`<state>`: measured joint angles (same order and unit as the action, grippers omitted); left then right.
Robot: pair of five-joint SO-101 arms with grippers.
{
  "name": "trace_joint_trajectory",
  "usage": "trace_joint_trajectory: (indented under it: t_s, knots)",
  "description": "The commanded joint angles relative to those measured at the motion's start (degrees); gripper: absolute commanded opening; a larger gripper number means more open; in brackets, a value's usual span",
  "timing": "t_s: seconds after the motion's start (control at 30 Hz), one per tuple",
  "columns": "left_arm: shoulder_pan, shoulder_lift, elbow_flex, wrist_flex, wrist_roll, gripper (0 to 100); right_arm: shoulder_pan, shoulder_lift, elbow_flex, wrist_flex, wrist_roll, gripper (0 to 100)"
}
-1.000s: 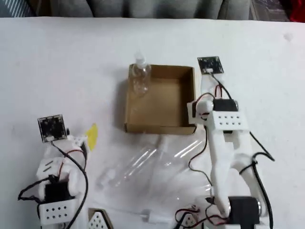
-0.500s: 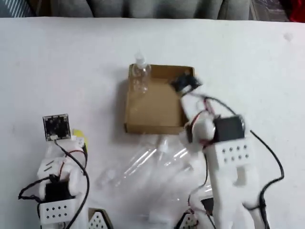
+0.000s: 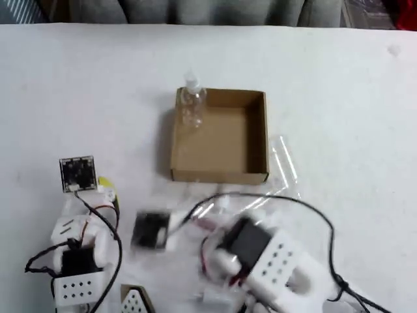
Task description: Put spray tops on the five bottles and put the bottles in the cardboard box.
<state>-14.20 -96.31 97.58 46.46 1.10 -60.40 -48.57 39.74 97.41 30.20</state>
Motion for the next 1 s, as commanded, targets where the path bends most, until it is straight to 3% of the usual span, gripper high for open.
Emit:
trace_joint_trajectory:
  t_s: [0.0, 0.13, 0.47, 0.83, 0.97]
  knots:
    - [0.75, 1.01, -0.35, -1.93, 2.37, 3, -8.84, -0.92, 1.93, 0.13, 0.09, 15.4]
    - [0.75, 1.19, -0.35, -3.25, 2.81, 3, -11.82, -0.40, 4.13, -1.63, 0.09, 18.9]
    - [0.75, 1.19, -1.32, -2.37, 2.90, 3, -19.65, -0.40, 19.52, -18.51, 0.62, 21.7]
    - [0.84, 1.19, -1.41, -2.20, 2.99, 3, -28.79, 0.31, 26.37, -24.57, 0.18, 21.6]
    - [0.84, 1.19, -1.41, -2.20, 2.99, 3, -28.88, 3.74, 28.04, -28.09, 0.18, 21.6]
